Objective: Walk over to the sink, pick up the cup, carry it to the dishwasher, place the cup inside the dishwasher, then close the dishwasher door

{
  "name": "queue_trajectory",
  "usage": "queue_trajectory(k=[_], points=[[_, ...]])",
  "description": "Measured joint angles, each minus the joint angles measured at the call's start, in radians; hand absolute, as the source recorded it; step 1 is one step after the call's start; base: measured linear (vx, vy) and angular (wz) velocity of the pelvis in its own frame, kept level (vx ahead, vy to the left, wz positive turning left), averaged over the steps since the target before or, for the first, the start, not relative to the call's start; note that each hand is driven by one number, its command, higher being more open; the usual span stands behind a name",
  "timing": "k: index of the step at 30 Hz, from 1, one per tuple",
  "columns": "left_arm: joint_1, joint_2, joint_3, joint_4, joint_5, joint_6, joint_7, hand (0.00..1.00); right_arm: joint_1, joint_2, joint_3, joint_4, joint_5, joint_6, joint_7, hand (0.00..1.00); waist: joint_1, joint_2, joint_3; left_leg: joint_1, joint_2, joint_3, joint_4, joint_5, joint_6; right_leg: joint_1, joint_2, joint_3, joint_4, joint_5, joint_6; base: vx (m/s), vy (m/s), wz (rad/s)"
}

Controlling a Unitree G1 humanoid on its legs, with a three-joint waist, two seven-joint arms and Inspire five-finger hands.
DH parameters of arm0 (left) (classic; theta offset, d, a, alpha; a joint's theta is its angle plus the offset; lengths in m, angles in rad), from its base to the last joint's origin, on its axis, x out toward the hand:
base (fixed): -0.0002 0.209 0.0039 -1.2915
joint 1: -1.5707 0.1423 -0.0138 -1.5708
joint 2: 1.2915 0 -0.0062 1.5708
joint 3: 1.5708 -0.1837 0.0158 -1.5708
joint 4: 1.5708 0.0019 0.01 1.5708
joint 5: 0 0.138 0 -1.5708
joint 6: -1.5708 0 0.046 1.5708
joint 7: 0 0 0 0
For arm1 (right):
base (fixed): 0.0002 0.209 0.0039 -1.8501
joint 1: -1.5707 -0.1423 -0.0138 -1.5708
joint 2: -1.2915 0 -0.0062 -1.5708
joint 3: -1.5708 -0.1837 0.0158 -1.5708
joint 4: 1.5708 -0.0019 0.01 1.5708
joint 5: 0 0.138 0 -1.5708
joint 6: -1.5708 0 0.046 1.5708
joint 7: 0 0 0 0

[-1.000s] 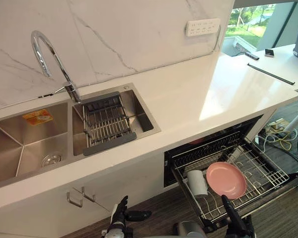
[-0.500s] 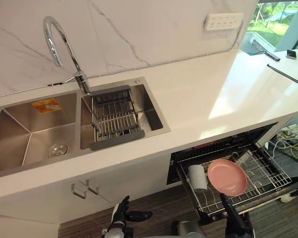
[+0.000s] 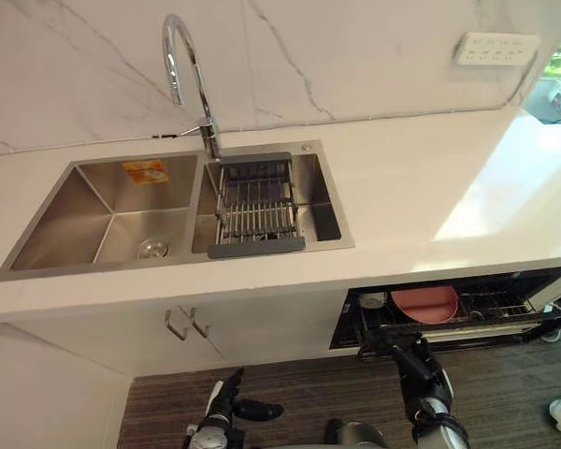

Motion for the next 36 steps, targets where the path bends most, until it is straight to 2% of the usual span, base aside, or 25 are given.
queue_trajectory(k=[3, 4, 8, 12, 19, 23, 30, 32, 36], points=[[-0.002, 0.005, 0.0, 0.009, 0.0, -0.001, -0.003, 1.0, -0.027, -0.034, 0.083, 0.0, -0.075, 0.0, 0.046, 1.0, 0.003, -0.002, -0.001, -0.008, 0.002, -0.015, 0.0, 0.006, 0.0, 0.003, -0.002, -0.015, -0.002, 0.0, 0.0, 0.01, -0.012, 0.17], [-0.008, 0.006, 0.0, 0.015, 0.0, -0.002, -0.005, 1.0, -0.062, -0.036, 0.103, 0.016, -0.077, 0.017, 0.047, 1.0, 0.008, -0.002, -0.001, -0.009, 0.002, -0.029, 0.0, 0.009, 0.0, 0.01, -0.004, -0.028, -0.005, 0.0, 0.0, -0.01, -0.01, 0.32], [-0.011, 0.019, 0.0, 0.014, 0.0, -0.006, -0.012, 1.0, -0.178, -0.04, 0.102, 0.138, -0.204, 0.017, 0.048, 1.0, 0.031, -0.002, -0.002, -0.014, -0.001, -0.064, -0.017, 0.03, -0.001, 0.019, -0.012, -0.061, -0.011, 0.0, -0.001, -0.02, -0.003, 0.26], [-0.004, 0.044, 0.008, 0.016, -0.005, -0.003, -0.013, 1.0, -0.29, -0.074, 0.099, 0.241, -0.244, 0.021, 0.036, 1.0, 0.047, -0.001, -0.003, -0.03, 0.0, -0.087, -0.026, 0.046, -0.001, 0.015, -0.012, -0.083, -0.025, 0.006, -0.009, -0.02, -0.008, 0.19], [-0.003, 0.053, 0.007, 0.015, -0.005, -0.005, -0.016, 1.0, -0.389, -0.11, 0.132, 0.357, -0.312, 0.033, 0.016, 1.0, 0.048, 0.0, -0.001, -0.06, 0.003, -0.109, -0.038, 0.073, -0.002, 0.012, 0.006, -0.108, -0.072, 0.041, -0.019, -0.01, -0.006, 0.08], [-0.003, 0.051, 0.007, 0.012, -0.006, -0.005, -0.016, 1.0, -0.444, -0.114, 0.132, 0.42, -0.351, 0.033, -0.008, 1.0, 0.047, 0.01, 0.005, -0.08, 0.005, -0.128, -0.046, 0.085, -0.008, 0.012, 0.011, -0.119, -0.111, 0.058, -0.016, -0.05, 0.016, 0.1], [0.001, 0.048, 0.008, -0.01, -0.006, -0.004, -0.015, 1.0, -0.451, -0.132, 0.13, 0.412, -0.356, 0.043, -0.021, 1.0, 0.045, 0.03, 0.017, -0.096, 0.008, -0.168, -0.047, 0.104, -0.011, 0.023, 0.033, -0.115, -0.15, 0.074, -0.016, -0.02, -0.006, 0.14], [0.001, 0.047, 0.008, -0.013, -0.006, -0.004, -0.015, 1.0, -0.423, -0.149, 0.132, 0.345, -0.369, 0.071, -0.017, 1.0, 0.039, 0.035, 0.023, -0.094, 0.01, -0.17, -0.046, 0.107, -0.011, 0.028, 0.037, -0.114, -0.155, 0.078, -0.021, 0.0, 0.0, 0.0], [0.004, 0.039, 0.009, -0.015, -0.006, -0.002, -0.015, 1.0, -0.312, -0.202, 0.138, 0.167, -0.43, 0.076, 0.016, 1.0, 0.028, 0.049, 0.031, -0.093, 0.011, -0.175, -0.046, 0.109, -0.007, 0.034, 0.042, -0.118, -0.162, 0.081, -0.024, 0.04, -0.021, 0.03]])
